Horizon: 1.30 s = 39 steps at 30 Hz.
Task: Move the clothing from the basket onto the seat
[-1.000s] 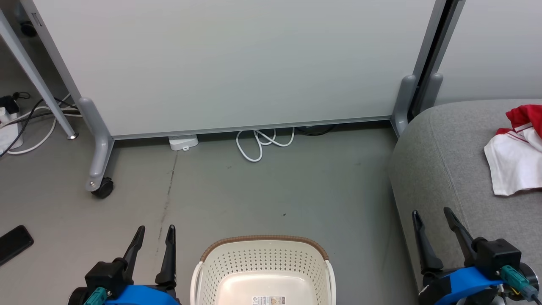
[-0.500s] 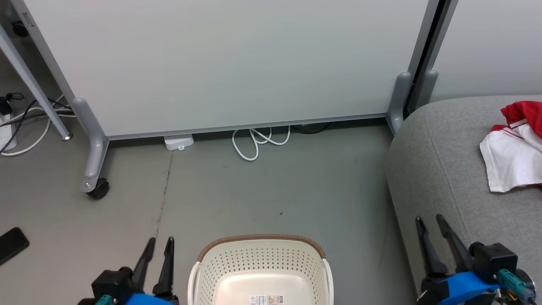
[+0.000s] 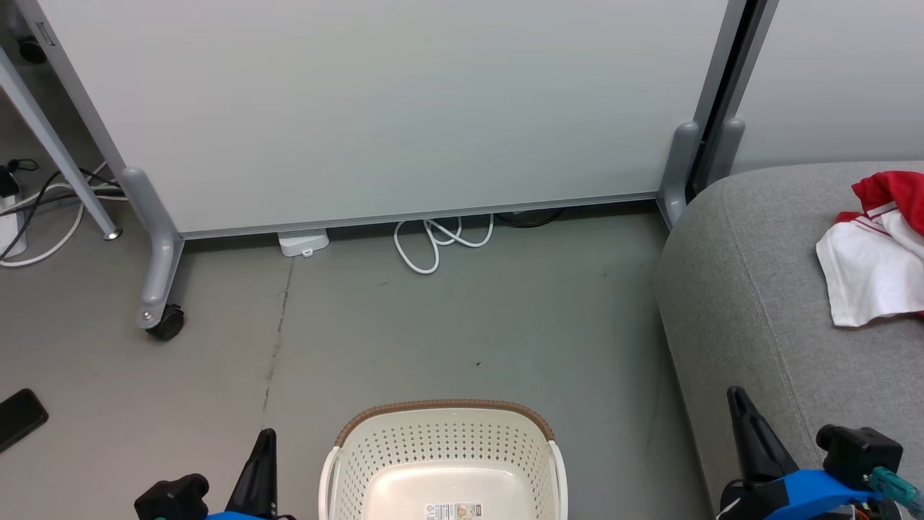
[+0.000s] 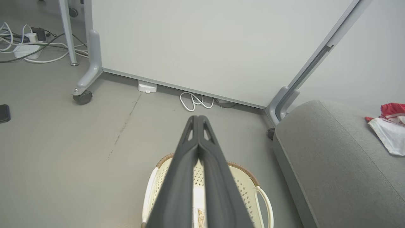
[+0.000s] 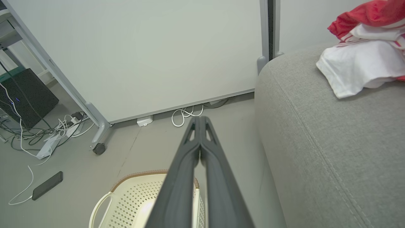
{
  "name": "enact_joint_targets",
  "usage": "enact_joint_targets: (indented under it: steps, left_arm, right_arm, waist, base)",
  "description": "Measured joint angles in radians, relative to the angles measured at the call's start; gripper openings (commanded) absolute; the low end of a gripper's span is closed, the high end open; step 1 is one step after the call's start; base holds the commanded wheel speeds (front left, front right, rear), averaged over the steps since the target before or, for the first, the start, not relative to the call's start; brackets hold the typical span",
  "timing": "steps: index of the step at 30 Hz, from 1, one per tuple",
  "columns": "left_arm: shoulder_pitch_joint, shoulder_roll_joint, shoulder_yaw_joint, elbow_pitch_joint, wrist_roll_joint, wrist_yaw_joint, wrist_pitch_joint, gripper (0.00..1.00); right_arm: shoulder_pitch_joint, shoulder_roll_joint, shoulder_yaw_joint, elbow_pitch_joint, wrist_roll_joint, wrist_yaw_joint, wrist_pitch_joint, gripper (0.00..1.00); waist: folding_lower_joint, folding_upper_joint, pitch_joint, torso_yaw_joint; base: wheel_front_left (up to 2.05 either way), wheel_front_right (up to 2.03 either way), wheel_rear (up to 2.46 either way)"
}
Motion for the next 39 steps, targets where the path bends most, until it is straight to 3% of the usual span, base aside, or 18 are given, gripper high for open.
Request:
enact_joint_targets:
  steps: [6, 8, 19, 39]
  left_arm:
    - [-0.006, -0.005, 0.021, -0.016, -0.095, 0.000, 0.026, 0.00]
    - [-0.016, -0.010, 0.036, -0.028, -0.170, 0.000, 0.048, 0.00]
    - [-0.032, -0.021, 0.073, -0.055, -0.332, 0.000, 0.093, 0.00]
    - [-0.057, -0.035, 0.127, -0.095, -0.561, 0.000, 0.161, 0.00]
  right_arm:
    - [-0.004, 0.000, -0.004, 0.000, 0.111, 0.000, 0.017, 0.00]
    - [-0.009, 0.000, -0.008, 0.000, 0.199, 0.000, 0.031, 0.00]
    - [-0.024, 0.000, -0.017, 0.000, 0.390, 0.000, 0.061, 0.00]
    - [-0.049, -0.001, -0.029, 0.000, 0.659, 0.000, 0.105, 0.00]
  waist:
    - [0.0000, 0.0000, 0.000, -0.002]
    - [0.0000, 0.0000, 0.001, -0.004]
    - [0.0001, 0.0000, 0.001, -0.009]
    - [0.0001, 0.0000, 0.002, -0.016]
  base:
    - [0.00, 0.00, 0.00]
    - [0.00, 0.00, 0.00]
    - [0.00, 0.00, 0.00]
    - [0.00, 0.00, 0.00]
